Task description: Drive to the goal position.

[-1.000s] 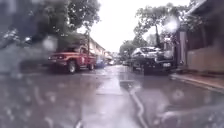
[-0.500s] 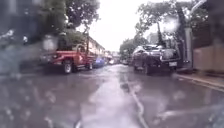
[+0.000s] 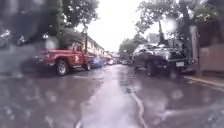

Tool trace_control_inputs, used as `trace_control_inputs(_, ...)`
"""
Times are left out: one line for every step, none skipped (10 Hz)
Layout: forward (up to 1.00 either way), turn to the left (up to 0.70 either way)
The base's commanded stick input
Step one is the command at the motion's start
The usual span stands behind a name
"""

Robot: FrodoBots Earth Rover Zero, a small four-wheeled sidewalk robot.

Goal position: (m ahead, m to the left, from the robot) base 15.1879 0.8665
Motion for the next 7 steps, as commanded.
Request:
trace_control_inputs(1.0,0.0)
trace_control_inputs(1.0,0.0)
trace_control_inputs(1.0,0.0)
trace_control_inputs(1.0,0.0)
trace_control_inputs(1.0,0.0)
trace_control_inputs(1.0,0.0)
trace_control_inputs(1.0,0.0)
